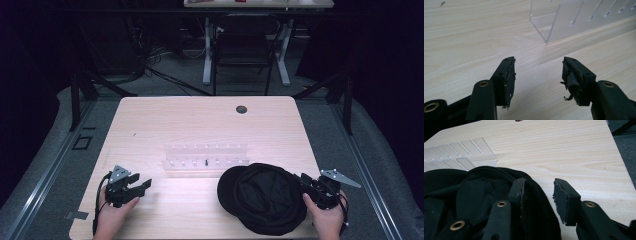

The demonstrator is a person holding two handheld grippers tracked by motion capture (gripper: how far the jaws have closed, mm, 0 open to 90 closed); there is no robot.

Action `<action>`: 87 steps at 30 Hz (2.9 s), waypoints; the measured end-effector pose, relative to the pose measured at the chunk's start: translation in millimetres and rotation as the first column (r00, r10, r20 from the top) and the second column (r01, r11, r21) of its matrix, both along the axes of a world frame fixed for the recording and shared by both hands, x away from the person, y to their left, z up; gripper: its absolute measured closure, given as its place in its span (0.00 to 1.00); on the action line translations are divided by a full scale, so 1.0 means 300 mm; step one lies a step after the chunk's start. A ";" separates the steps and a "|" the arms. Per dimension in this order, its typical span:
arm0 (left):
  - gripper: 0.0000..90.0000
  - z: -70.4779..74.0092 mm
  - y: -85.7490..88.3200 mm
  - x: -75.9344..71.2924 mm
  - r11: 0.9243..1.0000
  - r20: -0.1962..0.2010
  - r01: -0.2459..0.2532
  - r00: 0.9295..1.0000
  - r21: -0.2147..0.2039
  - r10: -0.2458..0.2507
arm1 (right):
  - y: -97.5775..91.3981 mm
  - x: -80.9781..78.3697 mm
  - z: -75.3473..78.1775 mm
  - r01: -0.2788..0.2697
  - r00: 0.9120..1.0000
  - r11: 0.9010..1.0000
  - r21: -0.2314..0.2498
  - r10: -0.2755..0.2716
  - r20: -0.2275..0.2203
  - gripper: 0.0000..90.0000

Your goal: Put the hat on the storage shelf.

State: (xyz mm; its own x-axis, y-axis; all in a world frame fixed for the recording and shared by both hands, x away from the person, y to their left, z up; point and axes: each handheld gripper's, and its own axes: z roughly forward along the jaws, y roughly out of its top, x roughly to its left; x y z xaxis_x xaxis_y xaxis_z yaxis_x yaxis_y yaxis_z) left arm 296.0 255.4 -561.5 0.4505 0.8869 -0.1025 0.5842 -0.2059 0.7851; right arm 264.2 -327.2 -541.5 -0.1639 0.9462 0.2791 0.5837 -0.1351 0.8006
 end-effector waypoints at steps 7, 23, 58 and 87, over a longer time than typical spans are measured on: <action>0.49 0.004 0.002 -0.001 1.000 0.003 -0.002 1.000 -0.007 0.002 | 0.002 -0.003 0.005 0.001 1.000 1.000 0.006 -0.001 -0.002 0.67; 0.49 0.012 0.003 -0.011 1.000 0.015 -0.011 1.000 -0.023 0.011 | -0.014 -0.013 0.065 0.029 0.999 0.999 0.030 -0.028 -0.045 0.66; 0.49 0.013 -0.007 -0.018 1.000 0.013 -0.001 1.000 -0.028 0.001 | -0.004 0.006 0.179 -0.058 0.913 0.990 -0.128 0.001 -0.408 0.74; 0.49 0.007 -0.020 -0.015 1.000 0.004 0.014 1.000 -0.019 -0.014 | -0.043 0.140 0.131 -0.049 0.840 0.993 -0.109 -0.018 -0.542 0.97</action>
State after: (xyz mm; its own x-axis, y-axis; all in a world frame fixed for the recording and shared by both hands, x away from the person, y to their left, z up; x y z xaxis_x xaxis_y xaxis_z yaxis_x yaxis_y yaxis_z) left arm 291.4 249.4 -559.4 0.4635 0.8783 -0.1174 0.5784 -0.1995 0.7910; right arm 306.2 -340.1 -502.3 -0.0328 0.9753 0.2186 0.9296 -0.0506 0.3651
